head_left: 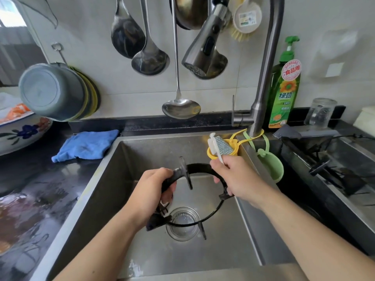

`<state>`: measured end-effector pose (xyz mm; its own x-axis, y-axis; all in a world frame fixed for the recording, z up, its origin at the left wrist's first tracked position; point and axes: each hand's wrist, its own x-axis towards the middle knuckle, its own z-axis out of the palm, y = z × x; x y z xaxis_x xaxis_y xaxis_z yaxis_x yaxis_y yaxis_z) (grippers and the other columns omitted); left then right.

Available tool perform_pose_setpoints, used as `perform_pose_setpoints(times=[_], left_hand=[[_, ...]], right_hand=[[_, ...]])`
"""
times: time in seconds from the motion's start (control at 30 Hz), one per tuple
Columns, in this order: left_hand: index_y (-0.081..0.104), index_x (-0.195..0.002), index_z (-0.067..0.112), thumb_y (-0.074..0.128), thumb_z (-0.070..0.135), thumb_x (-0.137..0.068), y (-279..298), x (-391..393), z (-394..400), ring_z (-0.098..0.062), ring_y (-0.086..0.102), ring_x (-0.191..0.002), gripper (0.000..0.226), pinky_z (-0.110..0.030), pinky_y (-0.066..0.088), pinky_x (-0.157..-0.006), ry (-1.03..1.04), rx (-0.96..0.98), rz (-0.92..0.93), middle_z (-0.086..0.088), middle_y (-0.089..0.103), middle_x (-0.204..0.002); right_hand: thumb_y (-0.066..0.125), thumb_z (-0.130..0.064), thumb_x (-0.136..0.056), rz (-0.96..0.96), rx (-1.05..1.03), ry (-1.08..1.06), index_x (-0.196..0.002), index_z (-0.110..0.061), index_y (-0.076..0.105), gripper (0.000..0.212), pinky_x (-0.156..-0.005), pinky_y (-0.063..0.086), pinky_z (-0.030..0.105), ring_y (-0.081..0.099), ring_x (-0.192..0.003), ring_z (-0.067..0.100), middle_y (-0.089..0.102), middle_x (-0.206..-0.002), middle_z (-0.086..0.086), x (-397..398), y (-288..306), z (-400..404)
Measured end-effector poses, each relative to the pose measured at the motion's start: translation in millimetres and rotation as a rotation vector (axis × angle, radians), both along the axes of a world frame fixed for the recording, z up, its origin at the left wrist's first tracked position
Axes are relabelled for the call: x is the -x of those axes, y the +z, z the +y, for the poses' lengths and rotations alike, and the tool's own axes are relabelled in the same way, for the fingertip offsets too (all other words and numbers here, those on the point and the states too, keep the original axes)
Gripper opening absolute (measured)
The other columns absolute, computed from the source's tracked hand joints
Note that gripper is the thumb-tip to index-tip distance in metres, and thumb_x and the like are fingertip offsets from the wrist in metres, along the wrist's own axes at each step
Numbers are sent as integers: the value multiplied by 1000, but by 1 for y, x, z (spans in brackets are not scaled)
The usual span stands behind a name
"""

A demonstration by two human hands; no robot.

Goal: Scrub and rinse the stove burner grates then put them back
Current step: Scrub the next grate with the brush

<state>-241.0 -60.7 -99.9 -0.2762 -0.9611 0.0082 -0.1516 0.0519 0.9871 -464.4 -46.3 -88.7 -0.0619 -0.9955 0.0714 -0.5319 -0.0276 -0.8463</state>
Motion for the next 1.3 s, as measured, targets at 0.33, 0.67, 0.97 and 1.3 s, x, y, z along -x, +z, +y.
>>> perform_pose_setpoints(times=[0.33,0.67,0.97,1.3], left_hand=[[63,-97,7,85,2,-76,-15,-3,-2,-11,53,-69,31,-23,45,-66,-443,-9,-220,7,57,-75],[80,-94,31,60,2,-93,-11,1,-4,-7,37,-50,35,-19,35,-51,33,231,-342,14,52,-53],[49,-43,24,48,-14,-77,-1,6,4,-2,30,-41,52,-21,29,-47,167,192,-283,14,41,-38],[35,-45,22,54,-4,-79,-9,15,3,-10,32,-48,47,-26,30,-45,239,394,-466,10,39,-38]], right_hand=[[58,-45,-97,335,267,103,-72,-15,57,39,-55,38,35,50,-61,16,53,-63,-3,-3,-1,5],[31,-47,-103,220,527,158,-106,-20,72,49,-67,44,25,54,-78,4,55,-87,-15,-19,12,19],[36,-45,-105,313,163,283,-74,-17,44,43,-57,40,47,51,-60,26,53,-62,4,-61,6,31],[40,-46,-102,281,241,113,-63,-14,42,51,-52,33,39,47,-56,21,47,-56,2,-65,9,30]])
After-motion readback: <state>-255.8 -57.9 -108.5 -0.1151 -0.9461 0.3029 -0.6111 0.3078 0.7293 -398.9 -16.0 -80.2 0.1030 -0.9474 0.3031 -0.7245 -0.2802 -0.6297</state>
